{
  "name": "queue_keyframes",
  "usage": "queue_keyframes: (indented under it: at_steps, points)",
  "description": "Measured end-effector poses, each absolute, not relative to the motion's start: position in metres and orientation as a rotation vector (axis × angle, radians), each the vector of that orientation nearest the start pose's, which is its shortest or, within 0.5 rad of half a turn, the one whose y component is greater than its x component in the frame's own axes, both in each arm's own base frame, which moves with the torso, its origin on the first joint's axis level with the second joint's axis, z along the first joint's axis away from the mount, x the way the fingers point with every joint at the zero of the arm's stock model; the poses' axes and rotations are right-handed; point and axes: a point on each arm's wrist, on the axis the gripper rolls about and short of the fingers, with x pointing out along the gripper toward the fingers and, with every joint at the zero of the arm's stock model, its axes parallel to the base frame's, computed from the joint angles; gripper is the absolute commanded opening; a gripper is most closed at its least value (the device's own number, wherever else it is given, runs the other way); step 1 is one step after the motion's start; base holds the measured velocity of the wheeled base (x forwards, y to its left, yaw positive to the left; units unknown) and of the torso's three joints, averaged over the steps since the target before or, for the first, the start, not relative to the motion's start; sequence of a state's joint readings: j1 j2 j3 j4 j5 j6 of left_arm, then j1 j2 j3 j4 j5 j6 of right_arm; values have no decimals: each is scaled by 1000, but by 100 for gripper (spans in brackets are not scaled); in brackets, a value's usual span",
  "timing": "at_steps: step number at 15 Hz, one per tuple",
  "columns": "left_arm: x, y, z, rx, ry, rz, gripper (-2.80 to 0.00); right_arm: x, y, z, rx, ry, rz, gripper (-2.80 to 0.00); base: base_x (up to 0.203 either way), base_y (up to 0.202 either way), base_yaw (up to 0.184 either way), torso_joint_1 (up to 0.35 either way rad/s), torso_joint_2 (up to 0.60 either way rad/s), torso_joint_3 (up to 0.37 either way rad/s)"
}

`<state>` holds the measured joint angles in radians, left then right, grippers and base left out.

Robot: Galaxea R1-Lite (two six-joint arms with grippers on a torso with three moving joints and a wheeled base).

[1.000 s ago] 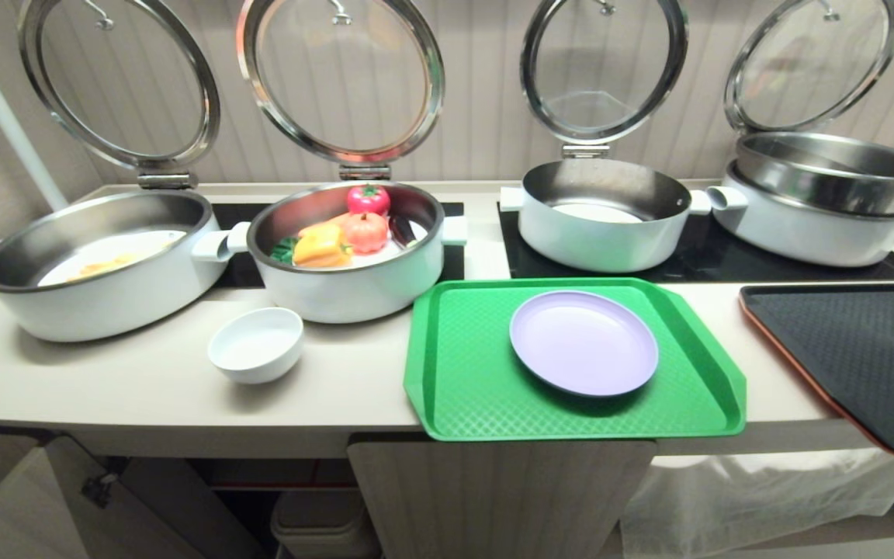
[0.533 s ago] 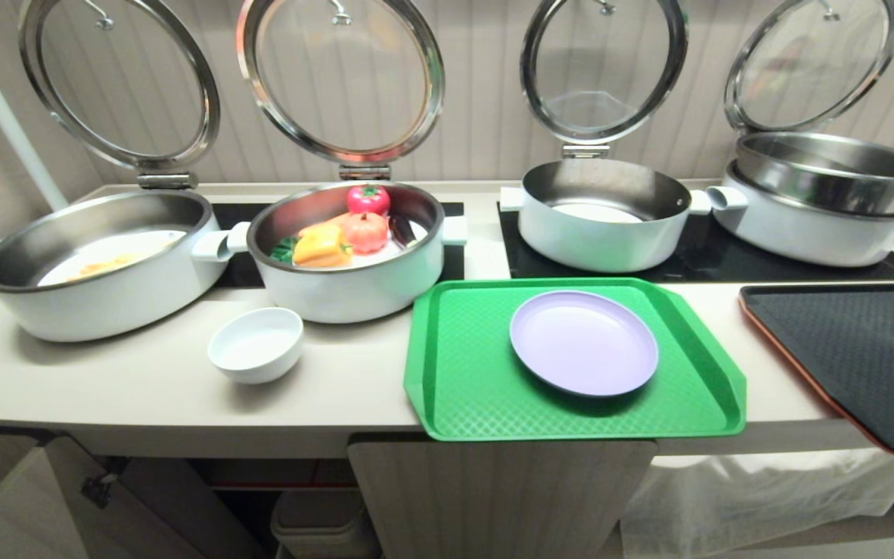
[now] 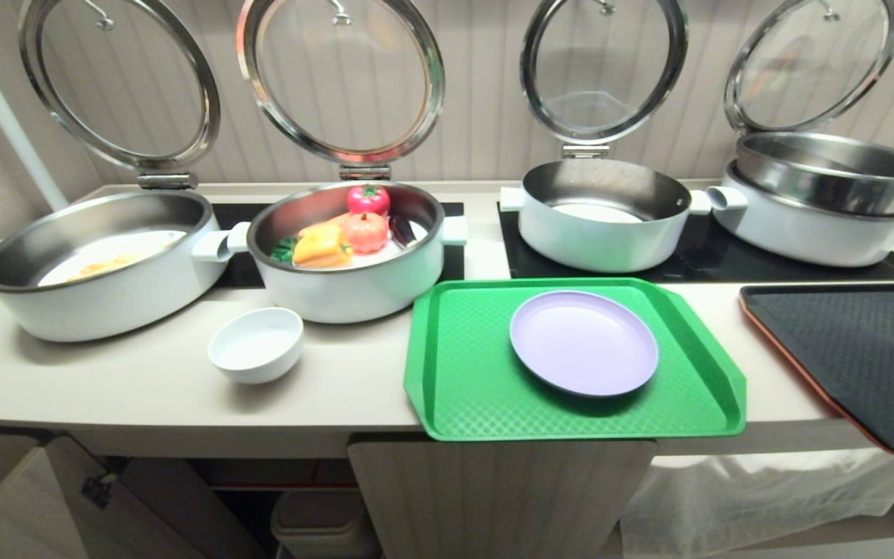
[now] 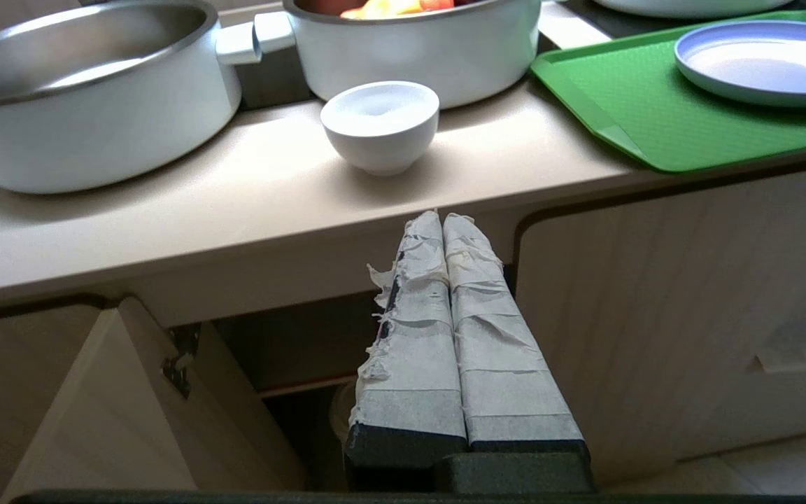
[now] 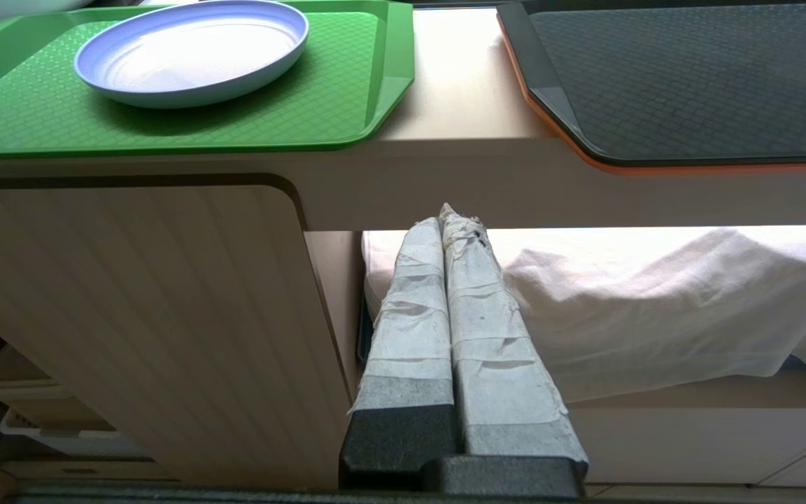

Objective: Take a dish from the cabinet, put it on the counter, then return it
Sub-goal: Pick up the bowl from the table

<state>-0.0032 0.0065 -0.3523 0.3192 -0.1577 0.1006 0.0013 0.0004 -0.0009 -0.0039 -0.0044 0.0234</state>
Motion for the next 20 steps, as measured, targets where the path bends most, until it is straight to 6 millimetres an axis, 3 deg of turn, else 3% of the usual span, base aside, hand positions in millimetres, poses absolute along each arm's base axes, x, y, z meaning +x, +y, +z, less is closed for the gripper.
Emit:
queue_keyframes:
  at_steps: [3,6,12,14,20]
  points:
    - [-60,-3,154,98,1,-154,-280,-23,0,76,23,-5,-3,-280,0,0,0,0,0,0]
    - [-44,-3,184,71,78,-147,-280,-23,0,76,23,-5,-3,-280,0,0,0,0,0,0]
    - [24,-2,240,-81,315,-91,-280,-23,0,76,23,-4,-3,-280,0,0,0,0,0,0]
    - [53,-2,246,-153,414,-69,-280,-23,0,76,23,-4,-3,-280,0,0,0,0,0,0]
    - [127,1,235,-224,730,0,-280,-23,0,76,23,-5,-3,-280,0,0,0,0,0,0]
